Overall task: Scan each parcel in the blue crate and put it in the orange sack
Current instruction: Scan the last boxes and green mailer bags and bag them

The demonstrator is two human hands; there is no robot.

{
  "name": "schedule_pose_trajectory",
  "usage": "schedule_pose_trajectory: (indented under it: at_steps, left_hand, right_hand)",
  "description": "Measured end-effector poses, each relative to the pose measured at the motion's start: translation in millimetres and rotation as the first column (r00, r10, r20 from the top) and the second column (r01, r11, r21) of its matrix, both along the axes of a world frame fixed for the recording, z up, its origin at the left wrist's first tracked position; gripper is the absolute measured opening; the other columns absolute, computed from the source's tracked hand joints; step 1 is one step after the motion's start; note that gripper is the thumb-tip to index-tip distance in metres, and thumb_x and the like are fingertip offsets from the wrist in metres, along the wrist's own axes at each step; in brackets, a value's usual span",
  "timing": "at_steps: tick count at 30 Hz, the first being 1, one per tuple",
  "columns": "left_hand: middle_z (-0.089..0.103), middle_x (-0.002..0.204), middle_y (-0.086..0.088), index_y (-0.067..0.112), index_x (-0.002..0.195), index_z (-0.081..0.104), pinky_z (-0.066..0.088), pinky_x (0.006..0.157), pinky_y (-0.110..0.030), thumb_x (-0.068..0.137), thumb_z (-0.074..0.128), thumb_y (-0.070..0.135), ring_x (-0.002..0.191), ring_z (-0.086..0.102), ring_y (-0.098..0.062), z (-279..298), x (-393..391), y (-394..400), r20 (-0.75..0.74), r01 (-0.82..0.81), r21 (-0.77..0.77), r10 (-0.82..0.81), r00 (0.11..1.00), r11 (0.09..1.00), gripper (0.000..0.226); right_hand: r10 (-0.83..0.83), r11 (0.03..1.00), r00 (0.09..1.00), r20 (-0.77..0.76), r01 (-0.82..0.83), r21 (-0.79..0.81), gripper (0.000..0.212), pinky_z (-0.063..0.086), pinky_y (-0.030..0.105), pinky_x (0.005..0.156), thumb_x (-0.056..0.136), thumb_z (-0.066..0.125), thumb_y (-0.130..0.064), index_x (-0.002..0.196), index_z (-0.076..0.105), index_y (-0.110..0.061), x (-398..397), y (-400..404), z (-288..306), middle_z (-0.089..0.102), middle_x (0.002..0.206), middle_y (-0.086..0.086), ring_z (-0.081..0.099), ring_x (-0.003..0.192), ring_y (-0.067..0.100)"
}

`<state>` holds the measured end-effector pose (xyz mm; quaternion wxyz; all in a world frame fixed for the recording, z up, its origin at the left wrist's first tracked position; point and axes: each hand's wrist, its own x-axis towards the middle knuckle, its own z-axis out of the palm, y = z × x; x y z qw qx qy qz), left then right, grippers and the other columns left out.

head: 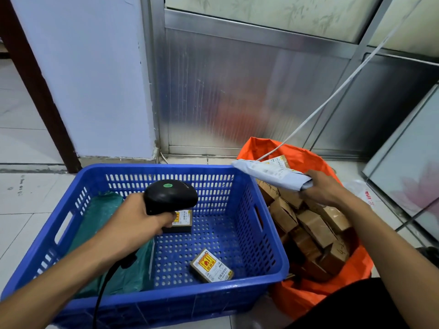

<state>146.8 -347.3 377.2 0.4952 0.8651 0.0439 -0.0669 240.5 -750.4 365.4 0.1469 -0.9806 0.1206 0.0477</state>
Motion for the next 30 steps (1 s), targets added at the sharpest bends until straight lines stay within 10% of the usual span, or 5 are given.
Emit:
schedule_pose_trajectory:
  at_steps: [12, 16, 21, 24, 30]
  left_hand:
    - [0.075, 0.072, -0.008, 0.017, 0.076, 0.075, 0.057, 0.079, -0.05, 0.08, 0.071, 0.002, 0.067, 0.068, -0.023, 3.4, -0.6, -4.7, -0.045, 0.022, -0.001, -0.022, 0.999, 1.0, 0.016]
    - [0.073, 0.072, -0.015, 0.017, 0.069, 0.075, 0.056, 0.076, -0.054, 0.055, 0.07, 0.043, 0.066, 0.065, -0.024, 12.6, -5.3, -10.5, -0.061, 0.047, -0.033, -0.049, 0.997, 0.998, 0.03]
    - [0.073, 0.071, -0.016, 0.009, 0.071, 0.075, 0.055, 0.078, -0.057, 0.059, 0.077, 0.036, 0.071, 0.065, -0.04, 13.5, -7.2, -12.9, -0.063, 0.036, -0.042, -0.038, 0.997, 0.998, 0.029]
    - [0.072, 0.074, -0.02, 0.008, 0.075, 0.075, 0.055, 0.074, -0.054, 0.043, 0.066, 0.054, 0.072, 0.066, -0.04, 9.6, -6.3, -9.1, -0.057, 0.019, -0.07, -0.023, 0.998, 0.997, 0.057]
    - [0.074, 0.071, -0.011, 0.016, 0.08, 0.075, 0.058, 0.074, -0.045, 0.081, 0.072, -0.004, 0.071, 0.07, -0.029, -4.8, 1.6, 4.2, -0.051, -0.031, -0.008, 0.031, 0.998, 0.999, 0.019]
  right_hand:
    - [-0.33, 0.917, 0.94, -0.086, 0.341, 0.206, 0.027, 0.047, 0.032, 0.052, 0.084, 0.07, -0.007, 0.106, 0.06, 0.005, -4.8, -63.5, -25.6, 0.061, 0.088, 0.021, 0.055, 0.066, 0.029]
    - [-0.343, 0.897, 0.939, -0.021, 0.334, 0.288, 0.026, 0.049, 0.036, 0.057, 0.081, 0.067, -0.007, 0.103, 0.064, 0.006, 7.7, -52.5, -41.5, 0.064, 0.08, 0.02, 0.059, 0.064, 0.029]
    - [-0.3, 0.911, 0.949, 0.093, 0.256, 0.324, 0.037, 0.052, 0.032, 0.05, 0.081, 0.071, -0.025, 0.111, 0.051, -0.016, 30.3, -40.6, -59.6, 0.064, 0.093, 0.012, 0.064, 0.068, 0.028]
    - [-0.279, 0.938, 0.948, 0.153, 0.234, 0.257, 0.048, 0.06, 0.051, 0.077, 0.079, 0.068, -0.029, 0.118, 0.04, -0.034, 43.5, -40.6, -71.7, 0.056, 0.118, 0.013, 0.065, 0.095, 0.036]
    - [-0.218, 0.953, 0.939, 0.264, 0.146, 0.267, 0.038, 0.049, 0.042, 0.092, 0.096, 0.058, -0.004, 0.131, 0.047, -0.013, 43.5, -19.4, -67.0, 0.04, 0.131, 0.016, 0.051, 0.105, 0.031]
